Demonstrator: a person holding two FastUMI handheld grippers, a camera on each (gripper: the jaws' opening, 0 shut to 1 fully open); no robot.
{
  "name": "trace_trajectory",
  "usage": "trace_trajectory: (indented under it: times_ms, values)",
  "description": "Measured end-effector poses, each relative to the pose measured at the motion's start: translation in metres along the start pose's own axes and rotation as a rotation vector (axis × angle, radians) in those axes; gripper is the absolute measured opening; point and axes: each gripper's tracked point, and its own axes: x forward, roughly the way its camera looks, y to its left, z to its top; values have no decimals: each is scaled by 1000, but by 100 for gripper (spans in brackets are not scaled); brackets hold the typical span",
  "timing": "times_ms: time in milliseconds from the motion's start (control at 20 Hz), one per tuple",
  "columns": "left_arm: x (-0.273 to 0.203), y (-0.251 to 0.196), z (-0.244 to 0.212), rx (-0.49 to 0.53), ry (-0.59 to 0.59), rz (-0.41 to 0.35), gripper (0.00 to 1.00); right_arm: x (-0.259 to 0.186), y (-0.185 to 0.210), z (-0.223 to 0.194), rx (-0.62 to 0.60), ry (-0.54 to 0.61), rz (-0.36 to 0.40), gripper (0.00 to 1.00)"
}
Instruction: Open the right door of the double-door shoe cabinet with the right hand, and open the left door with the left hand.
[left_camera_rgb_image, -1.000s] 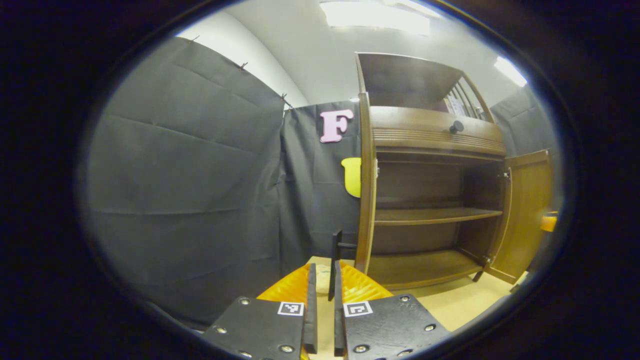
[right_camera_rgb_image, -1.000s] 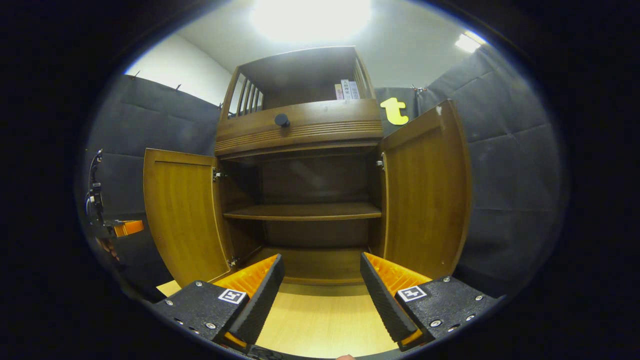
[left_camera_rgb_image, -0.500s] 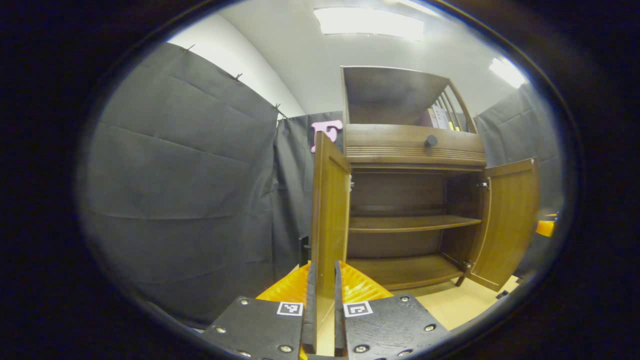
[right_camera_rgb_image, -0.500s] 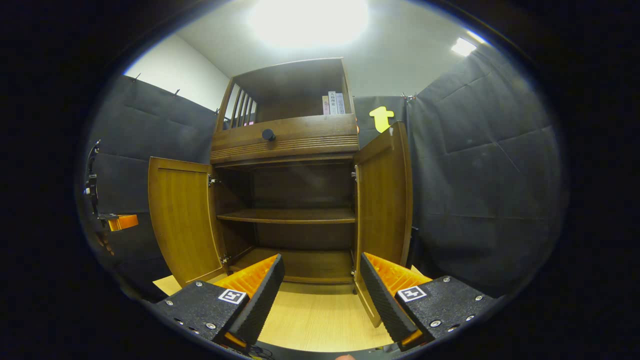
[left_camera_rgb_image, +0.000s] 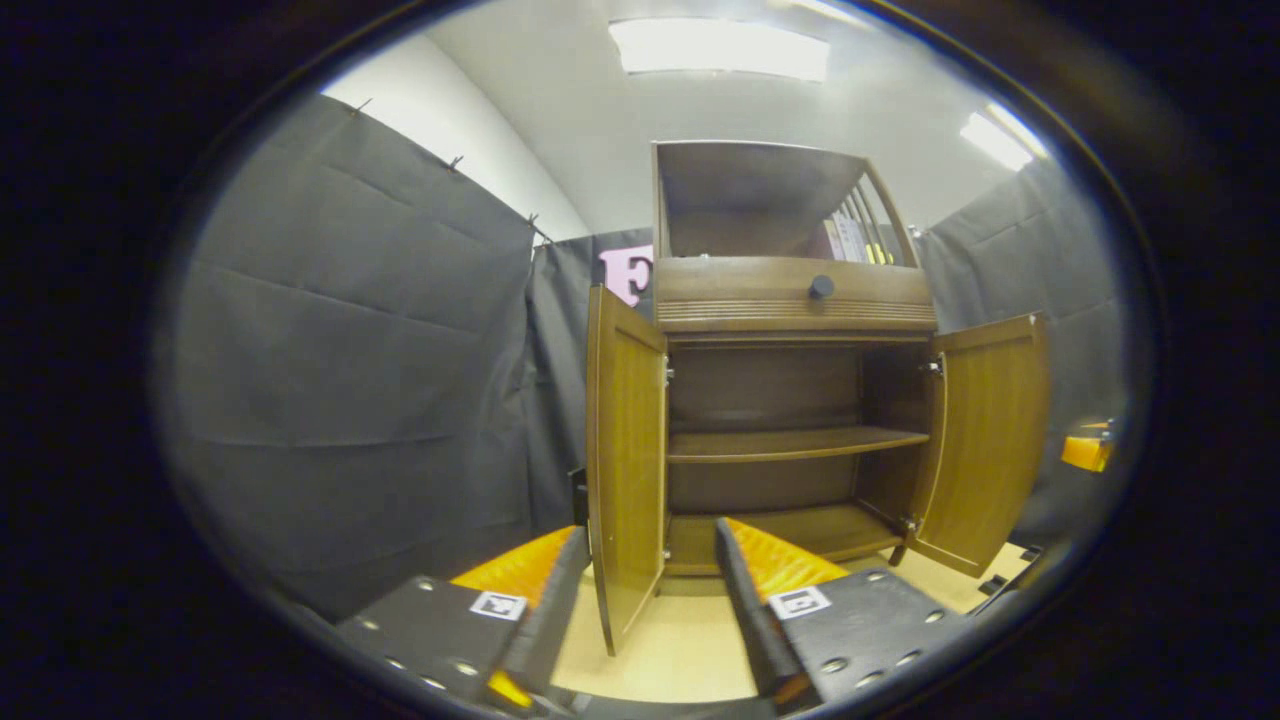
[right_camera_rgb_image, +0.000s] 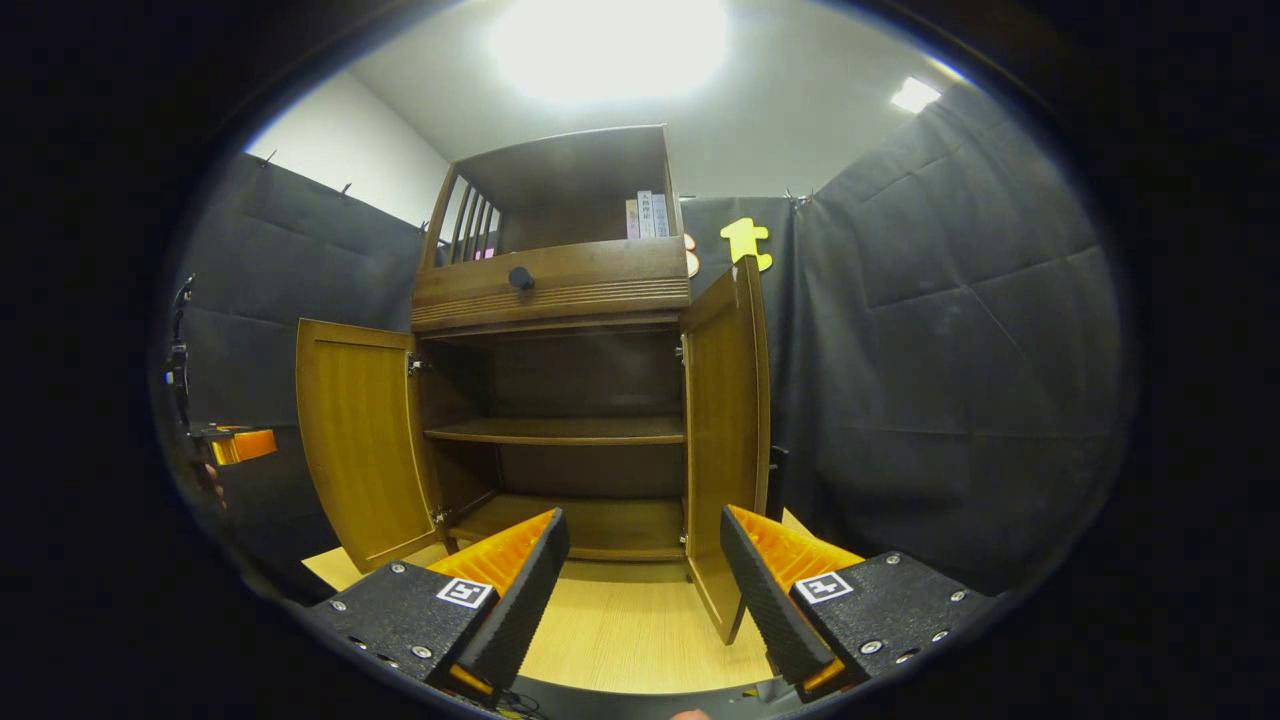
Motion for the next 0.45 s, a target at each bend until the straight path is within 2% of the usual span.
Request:
trace_trajectory:
  times_ms: [50,450]
  values:
    - [1,1,-1,8,3,6,91,-2,1,0,2,3,0,94]
    - [-5,-6,1,77,-16,-8,92,-6,9,-5,27,6,-19,94]
